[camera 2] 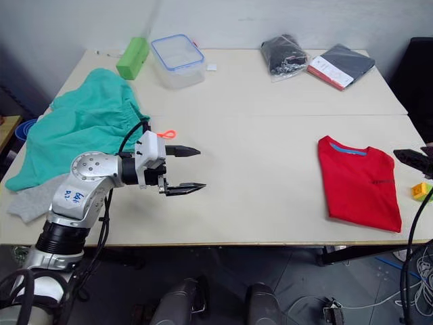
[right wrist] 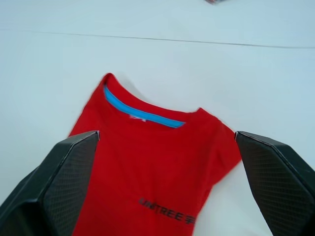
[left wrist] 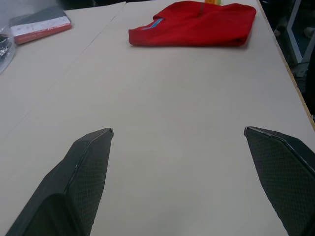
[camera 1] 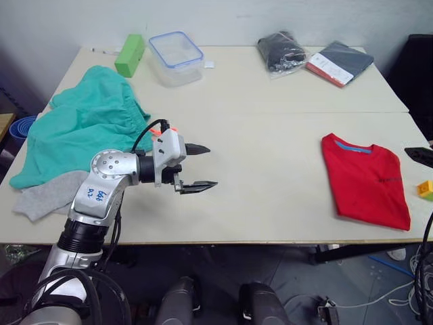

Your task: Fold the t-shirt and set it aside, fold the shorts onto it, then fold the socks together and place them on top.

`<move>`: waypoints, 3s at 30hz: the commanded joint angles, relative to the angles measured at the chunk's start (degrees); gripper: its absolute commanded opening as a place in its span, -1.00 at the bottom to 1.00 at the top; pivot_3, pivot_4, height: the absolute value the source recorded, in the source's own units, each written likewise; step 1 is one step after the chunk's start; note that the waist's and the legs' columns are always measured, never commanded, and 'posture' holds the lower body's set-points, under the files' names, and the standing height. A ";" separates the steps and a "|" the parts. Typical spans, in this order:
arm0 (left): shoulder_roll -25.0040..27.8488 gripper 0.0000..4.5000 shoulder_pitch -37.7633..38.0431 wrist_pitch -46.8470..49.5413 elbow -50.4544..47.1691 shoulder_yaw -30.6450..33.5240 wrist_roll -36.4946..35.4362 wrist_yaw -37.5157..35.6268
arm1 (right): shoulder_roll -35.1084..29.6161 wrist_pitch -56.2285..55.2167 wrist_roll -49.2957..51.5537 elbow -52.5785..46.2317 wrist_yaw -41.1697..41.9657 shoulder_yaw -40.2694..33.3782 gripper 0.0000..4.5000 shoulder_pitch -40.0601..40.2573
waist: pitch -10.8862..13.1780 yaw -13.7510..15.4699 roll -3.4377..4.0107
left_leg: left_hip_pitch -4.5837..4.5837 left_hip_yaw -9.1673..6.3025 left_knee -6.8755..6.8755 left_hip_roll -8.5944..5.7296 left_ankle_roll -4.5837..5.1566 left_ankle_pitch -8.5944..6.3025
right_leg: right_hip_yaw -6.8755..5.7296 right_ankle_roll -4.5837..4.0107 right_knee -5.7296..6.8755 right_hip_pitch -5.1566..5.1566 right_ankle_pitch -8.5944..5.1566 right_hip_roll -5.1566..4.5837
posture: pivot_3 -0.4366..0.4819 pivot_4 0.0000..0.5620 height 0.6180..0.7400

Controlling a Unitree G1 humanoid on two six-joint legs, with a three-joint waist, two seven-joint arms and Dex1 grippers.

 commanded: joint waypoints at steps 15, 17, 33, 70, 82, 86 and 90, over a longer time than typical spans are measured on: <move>12.16 1.00 7.37 0.21 8.09 10.63 13.55 19.08 | 19.45 16.01 25.71 -69.12 -8.64 13.38 0.99 6.83 | -0.02 0.37 -0.03 | -0.12 -0.14 -0.17 -0.07 0.00 -0.07 | 0.02 -0.02 0.02 -0.16 0.00 -0.42 | -0.05 -0.47 1.00; 13.43 1.00 5.79 -1.51 12.48 9.91 15.81 20.40 | 19.70 14.64 25.66 -70.72 -7.97 14.98 0.99 7.81 | -0.02 0.44 -0.05 | -0.13 -0.12 -0.15 -0.14 0.13 -0.14 | -0.02 -0.01 0.03 -0.15 0.00 -0.52 | -0.05 -0.47 1.00; 7.61 0.29 -15.06 -15.05 49.78 1.15 24.64 20.51 | 19.02 10.25 21.74 -71.68 -11.41 18.32 1.00 9.00 | -0.08 0.17 -0.47 | -0.20 0.13 -0.05 -0.25 0.22 -0.18 | -0.19 0.12 0.41 -0.45 0.06 -0.40 | -0.05 -0.47 1.00; -12.43 -0.30 -12.34 10.69 0.41 -16.19 9.53 -4.99 | 10.03 -4.00 9.29 -74.08 -7.79 14.17 1.00 25.57 | -0.06 0.22 -0.54 | -0.16 -0.06 0.18 -0.15 0.30 -0.11 | -0.12 0.10 0.13 -0.06 0.06 -0.44 | -0.05 -0.47 1.00; 17.65 0.98 3.39 -5.23 -3.48 -7.13 11.50 -16.96 | 8.96 -28.69 -10.78 -63.91 -1.74 25.09 1.00 26.23 | -0.06 0.11 -0.51 | -0.02 -0.02 0.03 -0.12 0.15 -0.05 | -0.13 0.05 0.04 -0.05 0.03 -0.25 | -0.05 -0.47 1.00; 22.97 0.98 10.80 -11.66 -2.63 -4.88 14.09 -15.02 | 10.46 -39.67 -19.38 -56.09 -1.93 31.76 1.00 21.96 | -0.05 0.11 -0.49 | -0.01 0.03 -0.13 -0.12 0.08 -0.08 | -0.15 0.00 -0.02 -0.13 0.00 -0.60 | -0.05 -0.47 1.00; 24.44 0.98 16.14 -13.12 -4.49 -2.73 14.87 -13.07 | 12.77 -45.34 -22.69 -50.19 -2.10 35.45 1.00 17.98 | -0.05 0.10 -0.48 | -0.09 -0.07 -0.11 -0.18 0.06 -0.12 | -0.11 -0.01 -0.03 -0.10 0.00 -0.75 | -0.05 -0.47 1.00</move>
